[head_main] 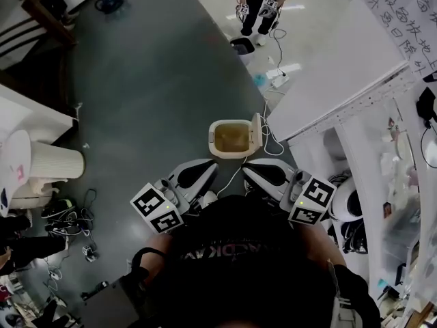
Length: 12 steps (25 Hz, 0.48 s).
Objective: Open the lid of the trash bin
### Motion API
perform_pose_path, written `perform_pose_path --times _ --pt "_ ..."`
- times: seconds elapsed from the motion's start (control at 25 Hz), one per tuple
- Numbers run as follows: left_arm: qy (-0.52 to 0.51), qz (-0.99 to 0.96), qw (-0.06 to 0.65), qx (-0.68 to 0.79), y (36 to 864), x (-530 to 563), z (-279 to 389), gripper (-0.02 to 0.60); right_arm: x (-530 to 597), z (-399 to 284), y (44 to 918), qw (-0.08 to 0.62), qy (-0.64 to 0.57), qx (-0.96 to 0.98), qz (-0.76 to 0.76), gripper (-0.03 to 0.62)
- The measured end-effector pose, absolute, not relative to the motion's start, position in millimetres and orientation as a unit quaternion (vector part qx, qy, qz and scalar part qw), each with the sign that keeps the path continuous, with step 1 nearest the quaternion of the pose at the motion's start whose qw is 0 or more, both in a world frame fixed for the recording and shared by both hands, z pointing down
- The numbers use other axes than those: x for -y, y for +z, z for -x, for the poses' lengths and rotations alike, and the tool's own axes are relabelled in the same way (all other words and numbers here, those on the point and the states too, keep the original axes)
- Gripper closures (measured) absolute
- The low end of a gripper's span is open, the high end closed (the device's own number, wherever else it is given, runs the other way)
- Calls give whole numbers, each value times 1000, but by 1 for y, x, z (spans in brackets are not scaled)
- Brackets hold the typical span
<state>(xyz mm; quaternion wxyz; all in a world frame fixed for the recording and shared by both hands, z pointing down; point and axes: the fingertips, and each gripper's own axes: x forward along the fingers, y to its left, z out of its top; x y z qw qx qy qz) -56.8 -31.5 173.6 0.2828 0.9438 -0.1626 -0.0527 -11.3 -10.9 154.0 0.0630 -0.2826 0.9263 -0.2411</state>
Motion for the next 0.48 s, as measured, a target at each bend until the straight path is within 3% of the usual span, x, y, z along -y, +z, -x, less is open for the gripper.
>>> perform_pose_path --times 0.48 --pt "-45 -946 285 150 178 32 44 581 14 3 160 61 -253 -922 287 586"
